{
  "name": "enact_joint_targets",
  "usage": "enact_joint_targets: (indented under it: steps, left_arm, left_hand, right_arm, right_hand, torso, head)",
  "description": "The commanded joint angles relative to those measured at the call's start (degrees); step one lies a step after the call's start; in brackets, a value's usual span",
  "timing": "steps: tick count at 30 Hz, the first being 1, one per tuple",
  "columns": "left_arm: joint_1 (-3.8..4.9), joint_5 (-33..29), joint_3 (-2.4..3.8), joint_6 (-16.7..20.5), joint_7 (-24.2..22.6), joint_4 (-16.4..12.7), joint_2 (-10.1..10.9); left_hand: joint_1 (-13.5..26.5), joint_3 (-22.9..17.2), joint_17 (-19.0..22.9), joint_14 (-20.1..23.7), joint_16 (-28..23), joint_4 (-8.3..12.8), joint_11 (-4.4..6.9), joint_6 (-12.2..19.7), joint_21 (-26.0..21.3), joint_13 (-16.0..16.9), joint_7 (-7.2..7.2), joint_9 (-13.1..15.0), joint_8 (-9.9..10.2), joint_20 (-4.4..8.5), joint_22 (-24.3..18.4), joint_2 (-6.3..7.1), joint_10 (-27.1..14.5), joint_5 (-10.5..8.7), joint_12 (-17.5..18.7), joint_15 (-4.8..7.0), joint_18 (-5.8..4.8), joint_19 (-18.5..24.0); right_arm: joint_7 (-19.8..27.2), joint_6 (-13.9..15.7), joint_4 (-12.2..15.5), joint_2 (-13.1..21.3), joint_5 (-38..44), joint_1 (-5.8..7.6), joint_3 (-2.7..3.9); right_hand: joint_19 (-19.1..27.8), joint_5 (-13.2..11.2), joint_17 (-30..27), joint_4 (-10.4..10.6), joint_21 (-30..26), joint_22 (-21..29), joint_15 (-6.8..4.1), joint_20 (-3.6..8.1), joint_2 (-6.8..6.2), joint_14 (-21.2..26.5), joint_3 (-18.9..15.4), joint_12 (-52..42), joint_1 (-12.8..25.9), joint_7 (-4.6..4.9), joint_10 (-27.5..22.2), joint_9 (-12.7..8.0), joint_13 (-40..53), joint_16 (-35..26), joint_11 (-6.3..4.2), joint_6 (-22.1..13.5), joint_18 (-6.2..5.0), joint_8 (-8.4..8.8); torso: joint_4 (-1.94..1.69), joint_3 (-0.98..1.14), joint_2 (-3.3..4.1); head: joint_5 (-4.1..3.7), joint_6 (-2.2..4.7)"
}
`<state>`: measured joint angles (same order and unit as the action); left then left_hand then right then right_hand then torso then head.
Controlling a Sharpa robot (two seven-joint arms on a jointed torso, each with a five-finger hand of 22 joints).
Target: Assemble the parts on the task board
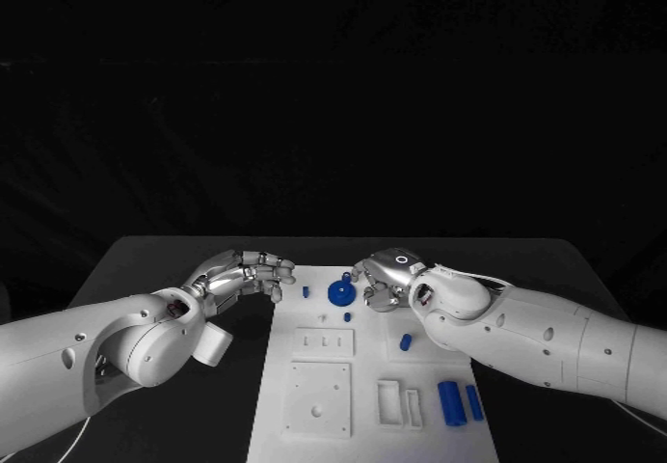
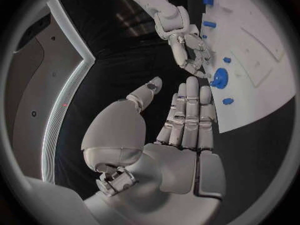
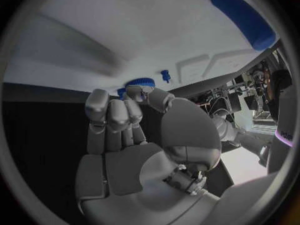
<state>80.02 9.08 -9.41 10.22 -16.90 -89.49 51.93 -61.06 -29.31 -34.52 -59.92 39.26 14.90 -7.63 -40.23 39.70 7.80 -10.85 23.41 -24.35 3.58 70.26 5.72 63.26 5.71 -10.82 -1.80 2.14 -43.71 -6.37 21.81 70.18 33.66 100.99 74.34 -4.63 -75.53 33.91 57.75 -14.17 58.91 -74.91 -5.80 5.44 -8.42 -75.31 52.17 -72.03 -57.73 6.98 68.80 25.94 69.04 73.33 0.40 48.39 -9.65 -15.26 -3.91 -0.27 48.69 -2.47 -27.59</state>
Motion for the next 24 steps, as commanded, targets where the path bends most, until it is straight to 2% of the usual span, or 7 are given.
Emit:
enact_joint_targets:
  steps: [1, 5, 9, 11, 13, 16, 24]
  left_arm:
    - [0.05, 0.15, 0.02, -0.44, -0.61, 0.04, 0.06]
    - [0.05, 0.15, 0.02, -0.45, -0.77, 0.18, 0.18]
    - [0.05, 0.16, 0.02, -0.50, -0.83, 0.40, 0.38]
    - [0.05, 0.16, 0.02, -0.72, -0.89, 0.72, 0.35]
    - [0.05, 0.16, 0.02, -0.87, -0.89, 1.12, 0.16]
    - [0.04, 0.20, 0.01, -0.99, -0.83, 1.50, 0.16]
    - [0.01, 0.32, -0.02, -1.14, -0.95, 2.70, -0.11]
  left_hand:
    - [-0.29, -0.13, 0.08, 0.29, 0.05, 0.19, -0.03, 0.30, 0.21, -0.06, -0.90, 0.06, 0.30, 0.31, -0.10, 0.05, -0.43, -0.04, 0.24, 0.04, 0.78, -0.15]
    - [-0.30, -0.14, 0.09, 0.30, 0.05, 0.21, -0.03, 0.30, 0.21, -0.06, -0.90, 0.06, 0.30, 0.31, -0.10, 0.07, -0.44, -0.04, 0.25, 0.04, 0.78, -0.14]
    - [-0.36, -0.16, 0.10, 0.30, 0.06, 0.26, 0.00, 0.22, 0.22, -0.03, -0.88, 0.11, 0.23, 0.32, -0.11, 0.09, -0.34, -0.05, 0.20, 0.05, 0.78, -0.12]
    - [-0.42, -0.19, 0.11, 0.29, 0.07, 0.30, 0.05, 0.01, 0.25, 0.02, -0.80, 0.19, 0.09, 0.32, -0.12, 0.07, -0.19, -0.06, 0.12, 0.07, 0.77, -0.11]
    - [-0.44, -0.21, 0.11, 0.28, 0.09, 0.31, 0.13, -0.23, 0.28, 0.11, -0.71, 0.27, -0.08, 0.32, -0.12, 0.01, 0.08, -0.09, -0.02, 0.10, 0.75, -0.10]
    - [-0.43, -0.20, 0.13, 0.26, 0.13, 0.34, 0.36, -0.50, 0.36, 0.31, -0.59, 0.38, -0.27, 0.37, -0.12, -0.07, 0.71, -0.10, -0.37, 0.19, 0.73, -0.08]
    - [-0.40, -0.12, 0.20, 0.28, 0.18, 0.47, 1.13, -0.73, 0.52, 0.99, -0.46, 0.51, -0.45, 0.53, -0.17, -0.19, 2.47, -0.14, -1.65, 0.37, 0.60, 0.00]
  right_arm:
    - [2.58, 7.85, 0.64, 0.70, -3.91, 0.11, 0.75]
    - [5.42, 8.86, 1.92, 2.60, -9.77, 0.29, 2.72]
    - [11.49, 4.07, 2.14, 5.81, -18.42, 1.19, 4.44]
    - [14.75, 2.43, 2.08, 7.72, -26.23, 1.36, 4.74]
    - [17.18, -1.14, 1.75, 9.94, -31.14, 1.36, 5.91]
    - [18.48, -4.09, 0.87, 12.19, -33.60, 1.37, 5.92]
    - [19.59, -6.91, -3.54, 14.74, -34.29, 0.35, 5.89]
  right_hand:
    - [-0.58, -0.98, 0.10, 0.13, 0.37, -0.80, 0.14, 0.34, -0.48, -0.15, -0.70, -0.44, 0.57, 0.14, 0.29, -0.08, 0.12, -0.18, 0.22, 0.06, -5.35, -0.02]
    - [-0.92, -4.45, 0.13, 0.24, 0.37, -0.68, 0.25, 0.73, -2.00, -0.25, -3.05, -0.36, 0.71, 0.28, 0.11, -0.04, -0.02, -0.22, 0.36, -0.02, -5.35, -0.16]
    - [-0.65, -11.50, 0.13, 0.10, 0.07, -0.58, 0.64, 0.92, -3.02, -0.16, -8.65, 0.05, 0.44, 0.60, -0.65, 0.09, -0.46, -0.47, 0.69, -0.13, -5.35, -0.44]
    - [-0.42, -13.34, 0.10, 0.04, -0.04, -0.59, 0.98, 0.85, -3.20, -0.09, -9.90, 0.48, 0.57, 1.10, -1.31, 0.20, -0.93, -0.59, 1.11, 0.29, -5.35, -0.71]
    - [0.31, -12.99, 0.04, -1.32, -0.22, -0.71, 1.32, 0.66, -2.53, 0.14, -12.76, 1.78, 0.31, 1.39, -3.37, 0.46, -2.28, -0.87, 1.45, 1.16, -5.35, -1.26]
    - [1.30, -12.92, 0.09, -2.58, -0.34, -0.94, 1.40, 0.32, -2.25, 0.50, -17.27, 2.68, 0.67, 1.47, -5.32, 0.53, -3.26, -1.09, 1.52, 1.08, -5.35, -1.29]
    - [4.50, -20.18, 0.23, -2.54, -1.06, -1.08, 1.41, -0.60, -2.49, 2.16, -26.25, 2.97, -2.61, 1.46, -8.02, 0.60, -3.33, -1.90, 1.53, 0.93, -5.35, -1.21]
  torso:
    - [0.03, -0.03, -0.03]
    - [0.00, -0.02, -0.08]
    - [0.16, 0.08, -0.09]
    - [0.30, 0.16, -0.15]
    - [0.50, 0.25, -0.30]
    - [0.82, 0.47, -0.54]
    - [1.71, 1.28, -1.05]
  head:
    - [-0.20, 0.21]
    - [-0.38, 0.52]
    - [-0.75, 1.06]
    - [-0.87, 1.26]
    - [-1.04, 1.40]
    - [-1.11, 1.64]
    - [-1.14, 1.67]
